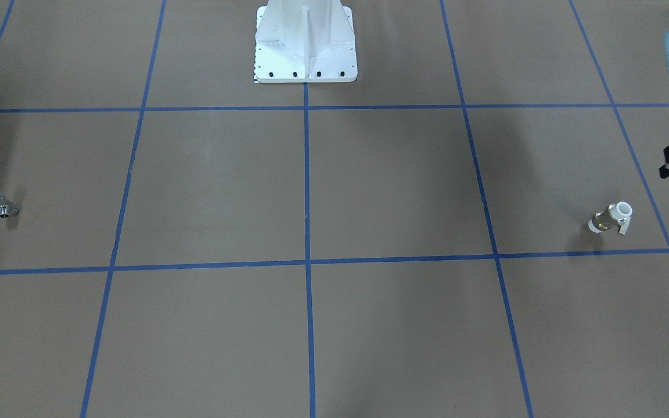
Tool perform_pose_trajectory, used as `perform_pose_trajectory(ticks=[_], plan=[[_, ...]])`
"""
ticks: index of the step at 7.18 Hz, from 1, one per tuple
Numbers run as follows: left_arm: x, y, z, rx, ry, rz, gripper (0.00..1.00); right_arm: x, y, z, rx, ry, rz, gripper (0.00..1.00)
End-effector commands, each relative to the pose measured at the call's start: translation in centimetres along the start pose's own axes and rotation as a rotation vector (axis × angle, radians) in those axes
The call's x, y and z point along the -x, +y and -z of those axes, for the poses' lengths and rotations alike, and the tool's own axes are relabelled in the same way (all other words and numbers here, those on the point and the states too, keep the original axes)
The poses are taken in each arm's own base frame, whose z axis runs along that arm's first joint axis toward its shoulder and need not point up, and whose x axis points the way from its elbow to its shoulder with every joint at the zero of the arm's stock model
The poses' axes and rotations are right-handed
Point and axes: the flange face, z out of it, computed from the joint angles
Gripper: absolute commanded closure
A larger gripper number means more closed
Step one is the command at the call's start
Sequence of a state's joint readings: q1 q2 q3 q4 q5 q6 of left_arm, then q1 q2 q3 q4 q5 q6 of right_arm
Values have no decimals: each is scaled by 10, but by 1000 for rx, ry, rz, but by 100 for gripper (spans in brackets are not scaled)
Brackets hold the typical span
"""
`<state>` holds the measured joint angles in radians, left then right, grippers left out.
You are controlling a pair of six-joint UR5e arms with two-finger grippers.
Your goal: Assemble PPR valve and pipe with both arms
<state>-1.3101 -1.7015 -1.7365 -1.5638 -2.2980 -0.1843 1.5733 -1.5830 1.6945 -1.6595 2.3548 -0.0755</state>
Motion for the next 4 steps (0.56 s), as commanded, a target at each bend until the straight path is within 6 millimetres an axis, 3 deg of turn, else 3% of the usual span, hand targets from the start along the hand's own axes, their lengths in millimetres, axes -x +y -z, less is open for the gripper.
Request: perform_pose_trajectory(ticks=[1,3,4], plan=[[-26,-15,-40,36,9,104,0,1,-1,1,-3,0,2,1],[3,-20,-82,1,24,174,0,1,0,0,-1,-1,2,1],[-5,-15,-101,14,30,177,0,1,-1,0,-2,0,3,1]])
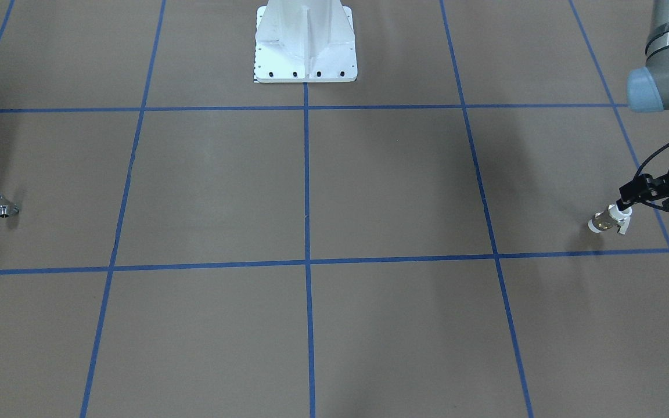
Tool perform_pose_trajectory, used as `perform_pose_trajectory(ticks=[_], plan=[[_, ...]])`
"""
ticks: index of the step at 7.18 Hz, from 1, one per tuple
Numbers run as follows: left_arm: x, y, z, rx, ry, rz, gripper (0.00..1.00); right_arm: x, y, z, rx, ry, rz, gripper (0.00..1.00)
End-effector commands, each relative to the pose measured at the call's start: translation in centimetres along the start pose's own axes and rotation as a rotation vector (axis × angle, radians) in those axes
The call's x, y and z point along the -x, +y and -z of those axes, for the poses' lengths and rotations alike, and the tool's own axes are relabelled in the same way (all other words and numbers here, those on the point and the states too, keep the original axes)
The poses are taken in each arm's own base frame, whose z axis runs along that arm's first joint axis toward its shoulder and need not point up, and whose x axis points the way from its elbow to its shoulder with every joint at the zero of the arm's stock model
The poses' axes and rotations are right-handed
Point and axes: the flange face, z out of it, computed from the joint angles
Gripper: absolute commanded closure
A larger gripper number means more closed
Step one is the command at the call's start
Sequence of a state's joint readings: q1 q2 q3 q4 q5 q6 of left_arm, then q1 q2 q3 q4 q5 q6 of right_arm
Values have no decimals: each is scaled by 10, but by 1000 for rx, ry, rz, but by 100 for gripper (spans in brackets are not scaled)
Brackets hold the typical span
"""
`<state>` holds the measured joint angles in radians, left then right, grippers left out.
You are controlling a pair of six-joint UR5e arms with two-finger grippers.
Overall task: Assemble PPR valve and pipe with both arms
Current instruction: 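Lower the left gripper onto the white-socket valve and close on it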
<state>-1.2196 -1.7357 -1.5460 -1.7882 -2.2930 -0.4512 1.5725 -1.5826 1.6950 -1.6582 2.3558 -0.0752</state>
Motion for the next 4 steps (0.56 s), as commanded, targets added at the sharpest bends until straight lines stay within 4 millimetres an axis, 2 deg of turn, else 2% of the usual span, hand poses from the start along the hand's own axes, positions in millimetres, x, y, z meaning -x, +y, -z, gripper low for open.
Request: perform_pose_trajectory(ticks=[1,4], plan=[[-3,4,-30,13,8,15,0,1,-2,1,-3,1,3,1],[-8,8,-41,32,3,4,0,-1,-1,-1,2,-1,0,1]])
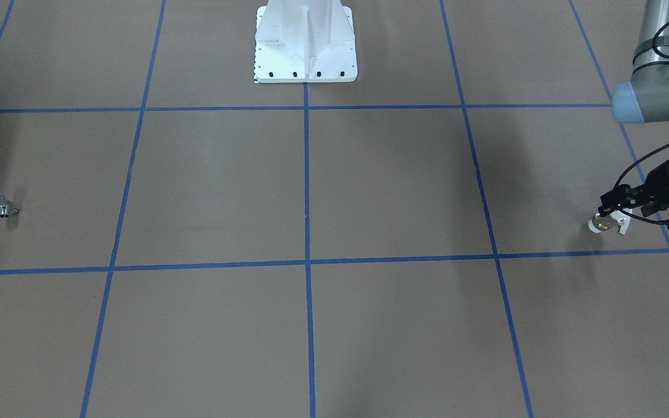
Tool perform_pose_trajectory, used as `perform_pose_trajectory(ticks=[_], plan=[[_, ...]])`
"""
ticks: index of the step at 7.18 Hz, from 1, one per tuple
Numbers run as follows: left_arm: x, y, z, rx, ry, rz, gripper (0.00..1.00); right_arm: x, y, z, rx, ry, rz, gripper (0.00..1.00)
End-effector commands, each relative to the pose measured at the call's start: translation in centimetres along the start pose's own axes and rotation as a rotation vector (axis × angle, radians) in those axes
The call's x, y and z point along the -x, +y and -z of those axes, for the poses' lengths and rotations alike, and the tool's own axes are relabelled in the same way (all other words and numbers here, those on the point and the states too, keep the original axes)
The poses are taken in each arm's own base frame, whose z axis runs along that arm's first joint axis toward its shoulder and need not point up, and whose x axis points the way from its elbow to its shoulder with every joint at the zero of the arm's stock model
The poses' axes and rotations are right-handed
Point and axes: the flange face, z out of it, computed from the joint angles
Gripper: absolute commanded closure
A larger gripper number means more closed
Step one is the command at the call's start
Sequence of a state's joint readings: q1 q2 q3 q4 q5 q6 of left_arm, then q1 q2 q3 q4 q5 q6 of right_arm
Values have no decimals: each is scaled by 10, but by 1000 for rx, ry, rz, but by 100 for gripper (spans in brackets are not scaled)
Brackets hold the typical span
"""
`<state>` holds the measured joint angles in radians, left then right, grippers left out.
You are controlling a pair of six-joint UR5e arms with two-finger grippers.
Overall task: Assemble PPR valve and pipe with both arms
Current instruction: 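Lower the left gripper onto the white-socket valve and close on it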
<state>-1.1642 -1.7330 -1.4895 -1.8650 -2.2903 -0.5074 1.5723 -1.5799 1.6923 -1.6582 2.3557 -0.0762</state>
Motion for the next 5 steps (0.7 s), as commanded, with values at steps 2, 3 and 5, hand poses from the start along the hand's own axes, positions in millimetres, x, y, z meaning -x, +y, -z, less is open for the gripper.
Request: perform_pose_trajectory(ticks=[2,3,5], plan=[[-5,4,-13,1,-39,-18,0,-1,0,-1,2,-1,-2,1],[-1,5,-19,11,-45,-15,0,-1,0,-1,1,-1,-1,1],[0,5,-22,15,-45,-18,0,-1,0,-1,1,-1,-1,1]])
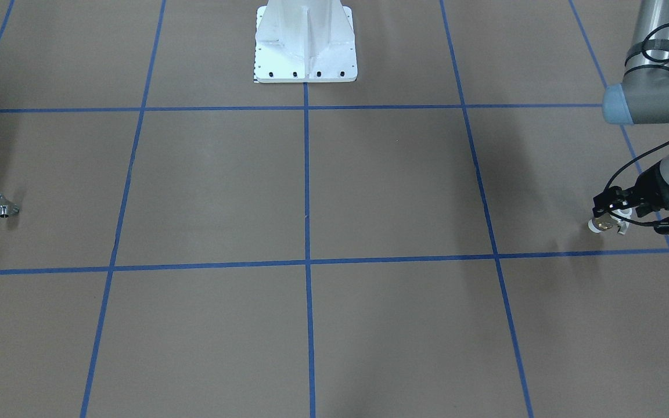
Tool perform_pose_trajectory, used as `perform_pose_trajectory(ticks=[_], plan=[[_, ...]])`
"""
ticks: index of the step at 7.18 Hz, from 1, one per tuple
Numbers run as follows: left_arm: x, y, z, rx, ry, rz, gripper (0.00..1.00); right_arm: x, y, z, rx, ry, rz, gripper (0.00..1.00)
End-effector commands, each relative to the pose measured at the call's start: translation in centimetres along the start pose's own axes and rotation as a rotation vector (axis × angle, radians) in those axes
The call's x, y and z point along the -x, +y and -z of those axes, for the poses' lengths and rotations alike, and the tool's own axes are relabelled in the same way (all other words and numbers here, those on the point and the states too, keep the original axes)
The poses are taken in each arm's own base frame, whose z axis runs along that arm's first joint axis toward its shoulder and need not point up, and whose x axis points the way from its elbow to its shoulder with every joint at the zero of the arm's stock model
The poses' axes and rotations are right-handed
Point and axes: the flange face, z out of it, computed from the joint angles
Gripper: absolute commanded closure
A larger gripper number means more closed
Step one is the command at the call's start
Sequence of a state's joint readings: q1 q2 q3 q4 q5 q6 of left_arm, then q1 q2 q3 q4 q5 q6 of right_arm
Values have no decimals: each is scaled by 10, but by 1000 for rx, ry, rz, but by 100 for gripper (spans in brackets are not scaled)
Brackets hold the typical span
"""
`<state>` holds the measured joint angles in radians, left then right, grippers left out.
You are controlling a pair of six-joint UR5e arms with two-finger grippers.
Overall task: Assemble PPR valve and pipe with both arms
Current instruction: 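Lower the left gripper onto the white-socket valve and close on it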
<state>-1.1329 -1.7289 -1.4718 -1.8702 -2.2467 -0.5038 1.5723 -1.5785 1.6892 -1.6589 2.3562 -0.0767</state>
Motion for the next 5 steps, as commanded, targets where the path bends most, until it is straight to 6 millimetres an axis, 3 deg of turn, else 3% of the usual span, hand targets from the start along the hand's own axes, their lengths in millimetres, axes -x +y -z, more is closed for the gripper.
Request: perform_pose_trajectory(ticks=[1,3,5], plan=[[1,1,-2,3,-2,4,12,0,0,0,0,0,0,1],[0,1,-2,2,-1,-2,45,-1,1,-1,1,0,-1,1],[-3,1,2,-6,-2,-8,94,2,-1,2,-5,0,5,1]])
